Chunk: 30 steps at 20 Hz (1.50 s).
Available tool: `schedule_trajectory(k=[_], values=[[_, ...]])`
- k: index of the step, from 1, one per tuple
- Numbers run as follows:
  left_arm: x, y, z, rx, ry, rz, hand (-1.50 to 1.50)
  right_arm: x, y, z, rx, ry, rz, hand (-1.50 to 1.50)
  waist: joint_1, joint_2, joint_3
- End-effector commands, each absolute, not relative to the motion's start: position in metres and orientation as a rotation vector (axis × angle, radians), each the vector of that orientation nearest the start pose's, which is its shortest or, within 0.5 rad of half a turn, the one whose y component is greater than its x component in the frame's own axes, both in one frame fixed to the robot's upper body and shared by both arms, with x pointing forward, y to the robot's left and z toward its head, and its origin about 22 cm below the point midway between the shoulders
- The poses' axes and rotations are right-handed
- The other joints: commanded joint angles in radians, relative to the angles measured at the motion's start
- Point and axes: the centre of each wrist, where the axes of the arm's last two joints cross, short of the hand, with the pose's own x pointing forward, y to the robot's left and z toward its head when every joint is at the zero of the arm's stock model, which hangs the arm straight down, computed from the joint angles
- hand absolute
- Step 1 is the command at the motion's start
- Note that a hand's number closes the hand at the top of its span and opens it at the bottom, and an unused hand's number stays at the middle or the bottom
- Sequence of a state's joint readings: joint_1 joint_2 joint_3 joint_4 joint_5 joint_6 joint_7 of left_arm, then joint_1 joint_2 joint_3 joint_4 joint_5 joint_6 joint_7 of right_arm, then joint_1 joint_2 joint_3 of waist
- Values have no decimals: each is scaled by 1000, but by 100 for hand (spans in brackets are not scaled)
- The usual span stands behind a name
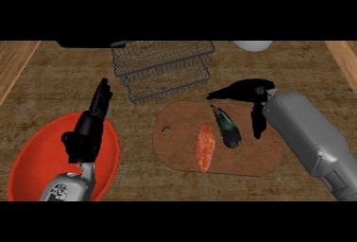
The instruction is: Pick the eggplant from the cutting board and place it in the tiered basket
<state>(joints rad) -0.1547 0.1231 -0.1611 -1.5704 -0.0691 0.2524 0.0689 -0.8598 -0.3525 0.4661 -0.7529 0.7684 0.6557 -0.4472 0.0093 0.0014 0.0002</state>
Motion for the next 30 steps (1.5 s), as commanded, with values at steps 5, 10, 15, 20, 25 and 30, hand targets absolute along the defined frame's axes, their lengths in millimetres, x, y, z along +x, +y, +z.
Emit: schedule_trajectory(k=[5, 10, 15, 20, 25, 30], values=[[267, 199, 40, 177, -1671, -115, 0, 410, -197, 36, 67, -1055, 1868, -150, 6, 2, 0], [264, 197, 29, 187, -1658, -98, 0, 412, -206, 39, 82, -1068, 1863, -150, 3, 1, 0], [281, 192, 23, 184, -1674, -118, 0, 411, -179, 40, 113, -1059, 1834, -150, -4, 1, 0], [278, 206, 18, 205, -1658, -118, 0, 401, -182, 37, 82, -1118, 1763, -150, -9, -2, 0], [262, 186, 19, 190, -1671, -99, 0, 387, -177, 6, 9, -1259, 1811, 150, -2, -1, 0], [287, 211, 25, 198, -1673, -96, 0, 382, -171, -2, -56, -1350, 1815, 150, -7, 0, 0]])
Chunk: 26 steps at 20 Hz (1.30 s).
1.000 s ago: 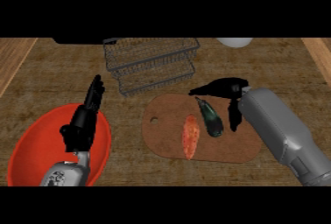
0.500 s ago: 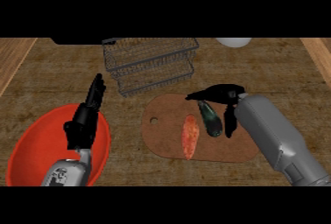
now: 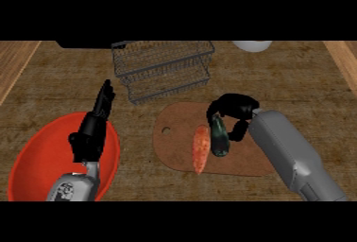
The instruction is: Pick the eggplant from the cutting board and place it in the tiered basket
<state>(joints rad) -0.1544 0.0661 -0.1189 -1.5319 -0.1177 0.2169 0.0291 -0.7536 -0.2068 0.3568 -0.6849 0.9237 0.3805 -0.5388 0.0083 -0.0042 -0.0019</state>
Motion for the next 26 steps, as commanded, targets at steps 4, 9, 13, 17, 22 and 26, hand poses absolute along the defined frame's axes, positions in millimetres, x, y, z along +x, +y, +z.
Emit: schedule_trajectory(k=[4, 9, 13, 17, 22, 26], values=[[280, 202, 25, 192, -1649, -102, 0, 379, -125, 4, -241, -1333, 1757, 150, -16, 0, 1], [276, 201, 24, 168, -1648, -124, 0, 372, -65, 20, -751, -1095, 1773, 150, 24, -25, -6], [283, 195, 33, 156, -1657, -148, 0, 362, -42, 42, -972, -1058, 1627, 150, 50, -15, 0], [286, 188, 31, 144, -1648, -171, 0, 344, -11, 76, -1121, -1074, 1486, 150, 60, -9, 0], [281, 186, 18, 148, -1660, -166, 0, 311, 29, 150, -1239, -1198, 1307, 150, 46, -8, -1], [282, 183, 31, 159, -1641, -156, 0, 282, 49, 204, -1275, -1240, 1233, 150, 35, -8, 0]])
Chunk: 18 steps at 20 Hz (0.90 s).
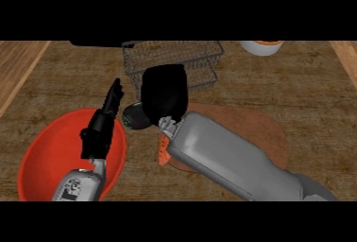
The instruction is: Pick the eggplant from the cutting board and place it in the tiered basket
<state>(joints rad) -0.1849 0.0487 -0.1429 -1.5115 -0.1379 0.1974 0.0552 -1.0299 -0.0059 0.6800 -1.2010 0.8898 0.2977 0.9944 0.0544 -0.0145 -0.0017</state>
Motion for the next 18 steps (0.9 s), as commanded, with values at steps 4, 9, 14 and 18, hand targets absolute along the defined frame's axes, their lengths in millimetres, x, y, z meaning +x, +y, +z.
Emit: schedule_trajectory(k=[4, 9, 14, 18], values=[[282, 193, 34, 182, -1650, -116, 0, 264, 57, 242, -1280, -1281, 1166, 150, -28, 1, 0], [276, 181, 25, 173, -1659, -135, 0, 273, 67, 289, -1224, -1315, 1076, 150, -22, 7, -1], [277, 196, 27, 165, -1666, -130, 0, 285, 58, 312, -997, -1394, 915, 150, -20, 11, -1], [284, 200, 40, 169, -1677, -132, 0, 304, 70, 315, -1062, -1371, 965, 150, -21, 14, 0]])
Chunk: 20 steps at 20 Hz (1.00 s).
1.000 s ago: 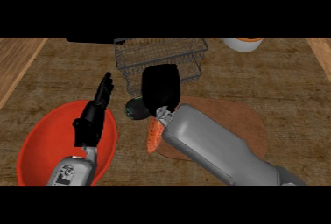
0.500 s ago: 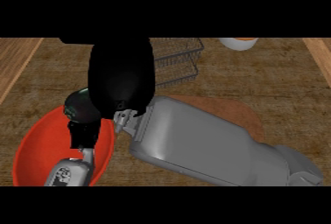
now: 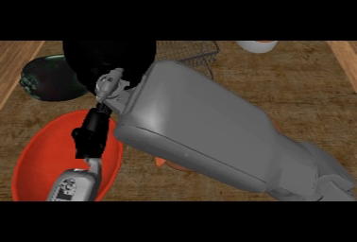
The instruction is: Pick the eggplant from the cutting board and place it in the tiered basket
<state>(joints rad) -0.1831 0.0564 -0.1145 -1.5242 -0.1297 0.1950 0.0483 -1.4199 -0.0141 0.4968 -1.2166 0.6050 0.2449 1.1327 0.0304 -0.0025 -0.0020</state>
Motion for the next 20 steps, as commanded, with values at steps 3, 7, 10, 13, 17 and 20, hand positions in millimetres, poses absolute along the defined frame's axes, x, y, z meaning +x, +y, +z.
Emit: schedule_trajectory(k=[3, 7, 10, 13, 17, 20], values=[[283, 195, 43, 176, -1672, -125, 0, 327, 65, 307, -1076, -1385, 903, 150, -2, 5, 0], [276, 193, 27, 162, -1659, -134, 0, 352, 68, 308, -1169, -1347, 925, 150, 4, 9, 0], [271, 195, 28, 160, -1673, -151, 0, 368, 63, 296, -1198, -1334, 927, 150, 5, 8, 0], [268, 197, 26, 170, -1683, -145, 0, 389, 41, 279, -1203, -1334, 950, 150, -9, 7, 1], [274, 211, 25, 167, -1675, -123, 0, 403, 43, 265, -1241, -1293, 981, 150, -2, 12, 0], [278, 189, 32, 193, -1675, -120, 0, 409, 29, 258, -1095, -1253, 792, 150, -11, 9, 2]])
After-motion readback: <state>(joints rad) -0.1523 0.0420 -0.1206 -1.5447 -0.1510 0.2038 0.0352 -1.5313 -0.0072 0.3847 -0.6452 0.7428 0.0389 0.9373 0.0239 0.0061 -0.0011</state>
